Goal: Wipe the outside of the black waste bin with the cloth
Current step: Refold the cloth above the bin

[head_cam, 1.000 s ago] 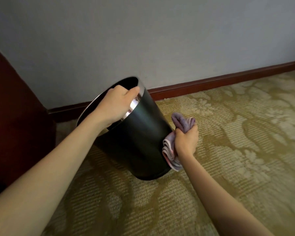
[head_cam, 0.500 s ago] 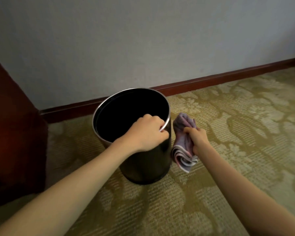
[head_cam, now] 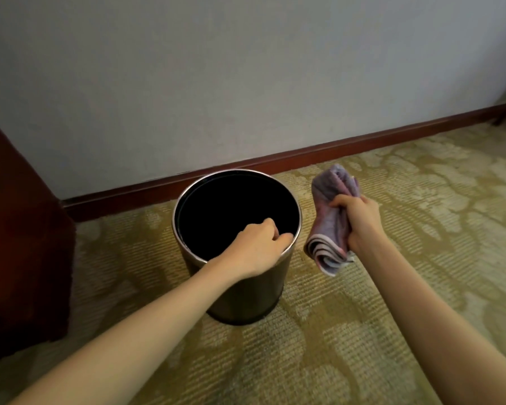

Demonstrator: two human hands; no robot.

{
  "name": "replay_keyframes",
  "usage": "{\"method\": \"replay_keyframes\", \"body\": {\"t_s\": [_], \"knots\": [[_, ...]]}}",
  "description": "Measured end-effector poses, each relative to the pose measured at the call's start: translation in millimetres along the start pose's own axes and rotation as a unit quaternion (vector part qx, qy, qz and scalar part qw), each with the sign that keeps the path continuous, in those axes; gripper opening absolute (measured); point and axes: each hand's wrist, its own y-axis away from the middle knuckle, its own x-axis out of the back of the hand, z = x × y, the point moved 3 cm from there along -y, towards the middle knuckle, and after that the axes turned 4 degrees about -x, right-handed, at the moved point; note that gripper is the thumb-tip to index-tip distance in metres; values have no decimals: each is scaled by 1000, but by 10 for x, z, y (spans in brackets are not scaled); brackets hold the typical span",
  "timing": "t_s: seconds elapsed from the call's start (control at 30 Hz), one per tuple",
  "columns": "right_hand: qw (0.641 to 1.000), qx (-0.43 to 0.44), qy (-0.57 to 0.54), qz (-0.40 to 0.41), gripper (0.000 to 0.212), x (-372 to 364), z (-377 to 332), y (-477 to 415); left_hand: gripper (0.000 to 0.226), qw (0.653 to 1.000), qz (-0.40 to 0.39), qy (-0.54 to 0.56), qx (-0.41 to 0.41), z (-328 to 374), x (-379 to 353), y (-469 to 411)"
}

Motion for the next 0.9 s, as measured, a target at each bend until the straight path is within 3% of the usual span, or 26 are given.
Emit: {"method": "replay_keyframes", "body": {"t_s": [0.1, 0.23, 0.3, 0.37, 0.47, 0.6, 0.77, 0.9], "knots": [[999, 24, 5, -49, 31, -274, -163, 96, 11, 997, 20, 70, 10, -118, 224, -51], [985, 86, 62, -133, 34, -699, -387, 194, 10, 984, 76, 160, 27, -243, 664, -201], [971, 109, 109, -182, 34, -928, -468, 229, 12, 968, 106, 224, 47, -249, 899, -299], [955, 122, 157, -219, 33, -1153, -527, 258, 11, 930, 106, 341, 88, -216, 1120, -353], [916, 177, 268, -240, 33, -1476, -680, 343, 32, 853, 53, 493, 160, -138, 1454, -383], [839, 281, 394, -248, 41, -1884, -1013, 611, 48, 795, 43, 564, 220, 2, 1981, -350], [757, 353, 474, -280, 44, -2426, -1628, 1058, 36, 766, 46, 591, 248, 357, 2776, -304], [739, 369, 467, -316, 40, -2837, -2281, 1397, 42, 758, 70, 600, 247, 775, 3522, -298]]}}
